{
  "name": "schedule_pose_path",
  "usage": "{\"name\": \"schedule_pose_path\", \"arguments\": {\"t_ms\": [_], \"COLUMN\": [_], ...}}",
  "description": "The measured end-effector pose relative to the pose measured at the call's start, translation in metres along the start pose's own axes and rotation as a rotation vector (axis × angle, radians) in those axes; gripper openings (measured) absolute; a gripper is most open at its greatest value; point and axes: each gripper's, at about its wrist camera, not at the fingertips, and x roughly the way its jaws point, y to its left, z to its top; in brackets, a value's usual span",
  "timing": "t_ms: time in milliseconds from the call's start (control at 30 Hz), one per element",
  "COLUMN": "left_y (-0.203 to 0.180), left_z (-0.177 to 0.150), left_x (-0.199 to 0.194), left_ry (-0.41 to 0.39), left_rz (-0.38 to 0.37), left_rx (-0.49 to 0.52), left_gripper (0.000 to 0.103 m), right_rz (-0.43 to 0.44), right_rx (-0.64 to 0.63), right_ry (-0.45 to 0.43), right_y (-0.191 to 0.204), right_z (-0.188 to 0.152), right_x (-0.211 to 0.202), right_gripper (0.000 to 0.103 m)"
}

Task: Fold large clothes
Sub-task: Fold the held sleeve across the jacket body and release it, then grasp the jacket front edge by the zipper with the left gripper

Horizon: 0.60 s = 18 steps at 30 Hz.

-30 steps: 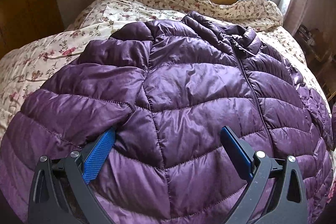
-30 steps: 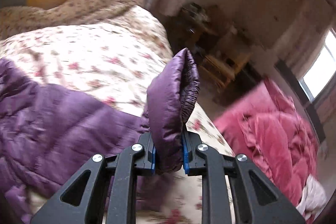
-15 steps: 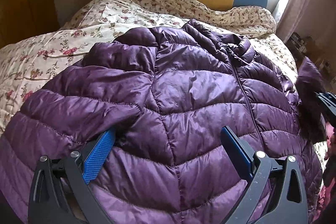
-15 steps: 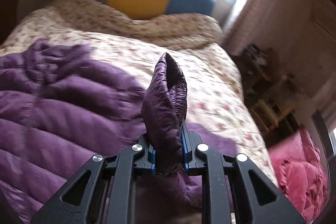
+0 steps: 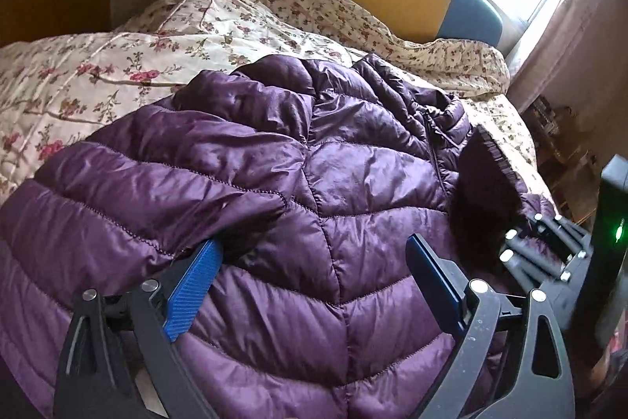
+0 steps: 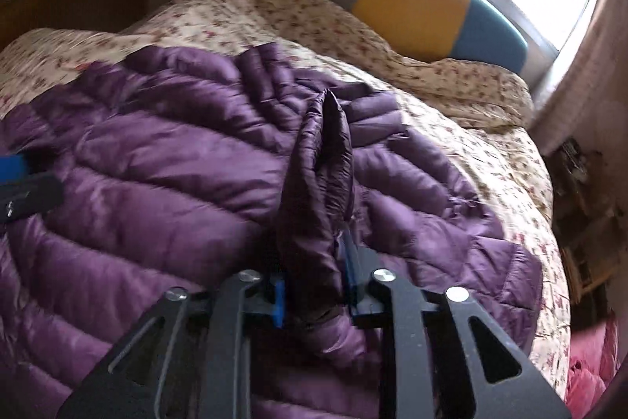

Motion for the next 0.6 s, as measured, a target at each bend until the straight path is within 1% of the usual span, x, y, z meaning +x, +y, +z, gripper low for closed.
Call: {"name": "schedule_pose_path", "arguments": {"t_ms": [33, 67, 167, 233, 267, 300, 333, 400, 500, 533, 600], "left_y": [0.001, 0.001, -0.004, -0.011, -0.015, -0.021, -0.026, -0.039, -0.058, -0.063, -0.074], "left_z": [0.0, 0.0, -0.001, 0.0, 0.001, 0.003, 0.004, 0.007, 0.009, 0.009, 0.009], "left_x": [-0.001, -0.001, -0.004, -0.008, -0.009, -0.011, -0.011, -0.008, 0.001, 0.005, 0.017], "left_ry": [0.003, 0.008, 0.015, 0.008, 0.006, 0.006, 0.004, 0.014, 0.036, 0.046, 0.079], "left_rz": [-0.005, -0.006, -0.021, -0.024, -0.044, -0.06, -0.068, -0.096, -0.114, -0.116, -0.127], "left_rx": [-0.01, -0.015, -0.017, 0.002, 0.007, 0.012, 0.019, 0.035, 0.055, 0.059, 0.063], "left_gripper": [0.094, 0.094, 0.093, 0.093, 0.093, 0.092, 0.091, 0.086, 0.085, 0.079, 0.073], "right_rz": [0.006, 0.004, 0.007, 0.0, 0.0, 0.003, 0.003, -0.01, -0.028, -0.037, -0.059], "right_rx": [-0.008, -0.017, -0.017, -0.015, -0.009, -0.003, 0.006, 0.029, 0.087, 0.107, 0.163], "right_ry": [-0.005, -0.01, -0.01, -0.017, -0.022, -0.023, -0.027, -0.03, -0.017, -0.015, -0.01], "right_y": [0.004, 0.006, 0.005, 0.001, -0.002, -0.01, -0.014, -0.027, -0.053, -0.062, -0.083], "right_z": [-0.003, -0.006, -0.014, -0.02, -0.026, -0.03, -0.035, -0.044, -0.057, -0.059, -0.065], "right_x": [-0.002, -0.005, -0.011, -0.017, -0.022, -0.028, -0.036, -0.045, -0.052, -0.054, -0.055], "right_gripper": [0.053, 0.057, 0.06, 0.068, 0.07, 0.075, 0.078, 0.082, 0.083, 0.084, 0.086]}}
